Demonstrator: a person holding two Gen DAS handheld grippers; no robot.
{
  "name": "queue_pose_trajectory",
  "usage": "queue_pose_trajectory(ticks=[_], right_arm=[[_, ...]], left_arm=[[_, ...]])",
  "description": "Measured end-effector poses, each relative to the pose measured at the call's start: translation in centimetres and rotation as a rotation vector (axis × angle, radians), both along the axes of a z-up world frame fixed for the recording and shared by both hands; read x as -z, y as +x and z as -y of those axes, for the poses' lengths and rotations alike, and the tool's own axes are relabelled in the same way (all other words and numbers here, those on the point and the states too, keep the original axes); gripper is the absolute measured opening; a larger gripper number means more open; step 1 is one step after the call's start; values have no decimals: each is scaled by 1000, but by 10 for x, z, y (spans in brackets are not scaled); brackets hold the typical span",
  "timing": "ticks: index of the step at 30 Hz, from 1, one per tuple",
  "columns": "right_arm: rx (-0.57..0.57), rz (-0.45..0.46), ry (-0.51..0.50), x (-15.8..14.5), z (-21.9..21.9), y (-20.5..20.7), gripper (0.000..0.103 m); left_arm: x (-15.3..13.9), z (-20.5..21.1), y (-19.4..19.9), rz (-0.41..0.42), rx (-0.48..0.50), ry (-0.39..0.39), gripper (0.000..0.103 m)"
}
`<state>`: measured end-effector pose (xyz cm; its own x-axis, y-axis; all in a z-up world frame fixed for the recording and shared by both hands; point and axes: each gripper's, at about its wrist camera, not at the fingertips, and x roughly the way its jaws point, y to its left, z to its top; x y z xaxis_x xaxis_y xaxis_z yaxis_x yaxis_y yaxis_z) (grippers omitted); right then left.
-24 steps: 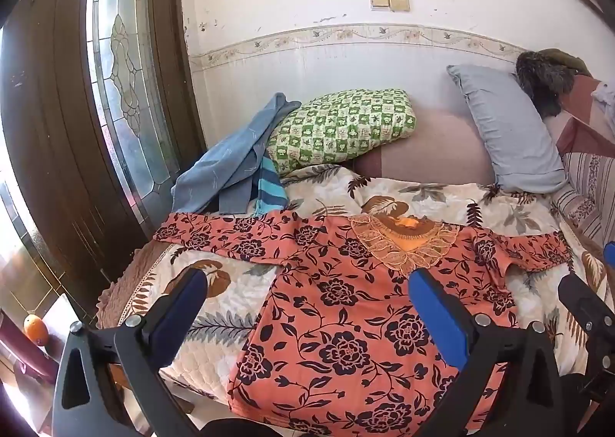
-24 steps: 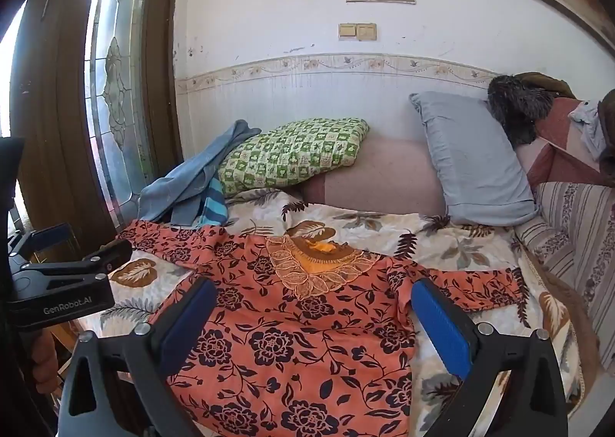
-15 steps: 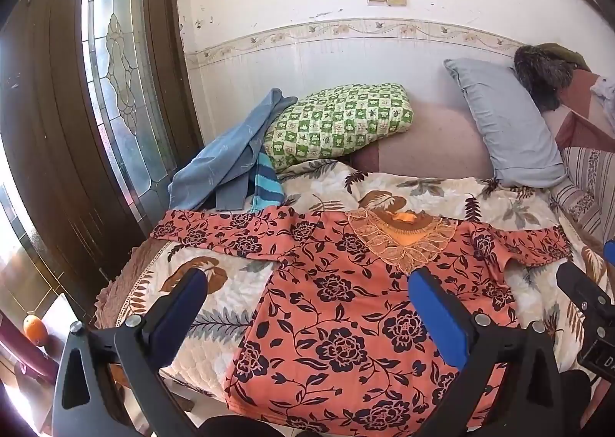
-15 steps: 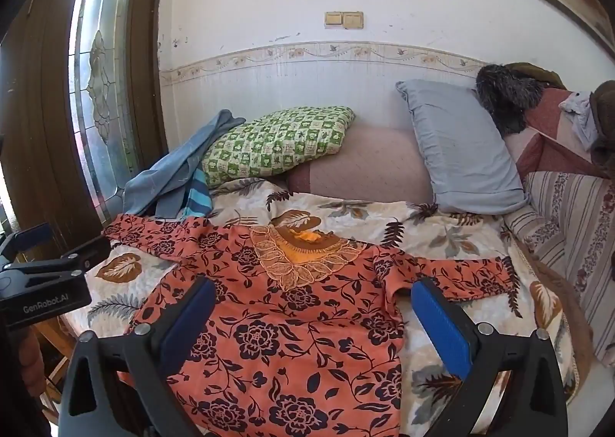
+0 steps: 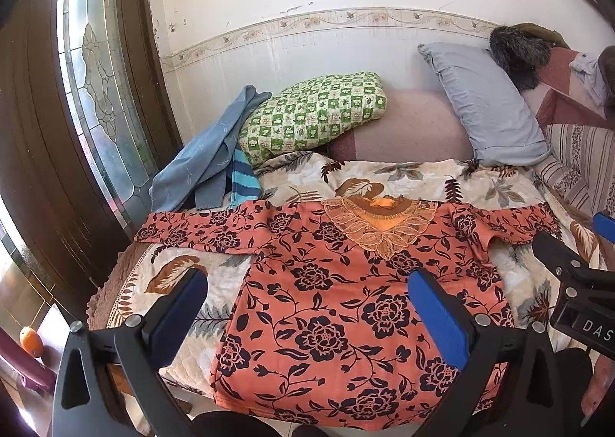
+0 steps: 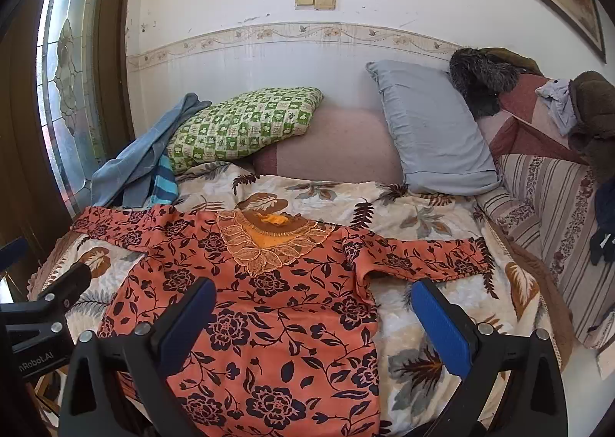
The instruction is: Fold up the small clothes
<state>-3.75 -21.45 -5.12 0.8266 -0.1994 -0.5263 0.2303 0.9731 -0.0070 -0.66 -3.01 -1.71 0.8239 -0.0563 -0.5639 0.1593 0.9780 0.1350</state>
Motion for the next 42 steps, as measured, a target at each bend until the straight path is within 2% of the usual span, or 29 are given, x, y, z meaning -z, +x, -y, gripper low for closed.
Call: queue_pose_trajectory(ticks=[42], right_arm=[[-14, -30, 56, 8, 5, 3, 103]], left_arm=[[4, 2, 1, -8, -38, 24, 103]])
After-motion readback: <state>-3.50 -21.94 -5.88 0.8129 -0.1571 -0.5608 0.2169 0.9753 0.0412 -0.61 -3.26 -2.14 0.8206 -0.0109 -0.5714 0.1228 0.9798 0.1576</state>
